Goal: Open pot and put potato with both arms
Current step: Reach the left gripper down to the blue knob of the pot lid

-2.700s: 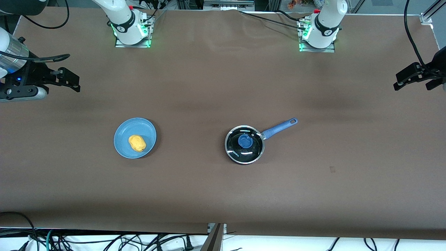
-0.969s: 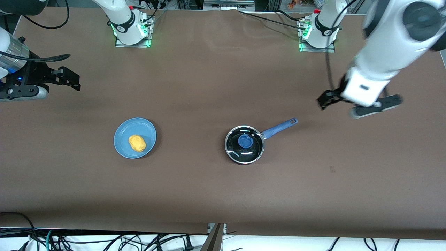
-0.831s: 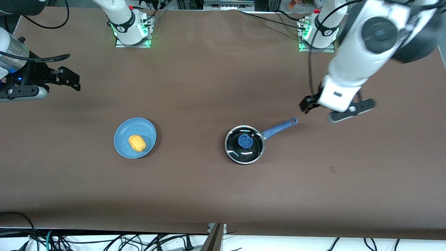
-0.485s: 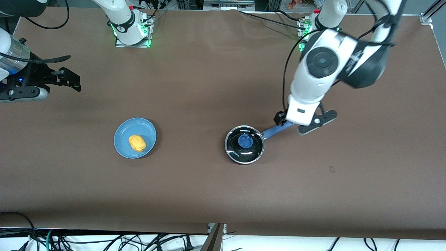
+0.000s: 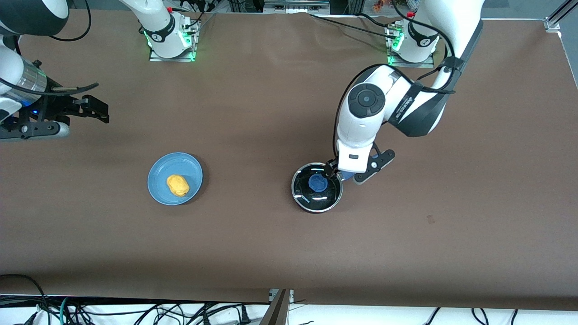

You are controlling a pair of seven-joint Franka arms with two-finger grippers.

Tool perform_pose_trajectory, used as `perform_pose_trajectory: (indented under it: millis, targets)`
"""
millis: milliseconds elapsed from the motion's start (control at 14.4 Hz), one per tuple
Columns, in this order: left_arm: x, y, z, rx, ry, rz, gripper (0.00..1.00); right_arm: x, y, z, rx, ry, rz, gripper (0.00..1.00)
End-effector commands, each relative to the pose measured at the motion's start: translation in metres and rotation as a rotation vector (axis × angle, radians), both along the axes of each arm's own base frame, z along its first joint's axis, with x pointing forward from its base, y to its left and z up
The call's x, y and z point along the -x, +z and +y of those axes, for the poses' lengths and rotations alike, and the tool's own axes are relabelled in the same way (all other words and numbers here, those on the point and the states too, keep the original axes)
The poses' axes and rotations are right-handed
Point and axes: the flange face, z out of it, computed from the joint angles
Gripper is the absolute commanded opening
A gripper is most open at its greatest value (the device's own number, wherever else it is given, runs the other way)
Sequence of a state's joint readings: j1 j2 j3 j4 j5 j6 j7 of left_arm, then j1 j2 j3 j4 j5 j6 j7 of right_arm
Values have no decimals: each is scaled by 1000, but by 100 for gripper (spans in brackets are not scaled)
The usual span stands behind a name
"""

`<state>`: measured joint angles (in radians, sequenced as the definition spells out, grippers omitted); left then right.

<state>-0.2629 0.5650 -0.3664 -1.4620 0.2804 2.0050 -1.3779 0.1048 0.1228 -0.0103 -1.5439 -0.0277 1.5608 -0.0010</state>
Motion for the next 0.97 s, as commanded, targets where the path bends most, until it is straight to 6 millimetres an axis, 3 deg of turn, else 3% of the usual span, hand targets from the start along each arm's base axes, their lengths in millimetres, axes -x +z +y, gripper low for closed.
perform_pose_trajectory:
  millis: [0, 415, 554, 623, 900]
  targets:
    - [-15, -16, -30, -22, 57, -45, 100, -12, -20, -5, 75, 29, 23, 100]
    - [-15, -45, -71, -37, 145, -81, 100, -28, -50, -4, 75, 33, 32, 100]
    - [-16, -49, -72, -38, 146, -78, 100, -35, -66, -6, 73, 27, 42, 100]
    - [-16, -50, -72, -33, 145, -82, 100, -41, -91, -1, 82, 40, 82, 100]
    - [-20, -60, -72, -20, 147, -92, 100, -44, -94, 2, 78, 41, 73, 100]
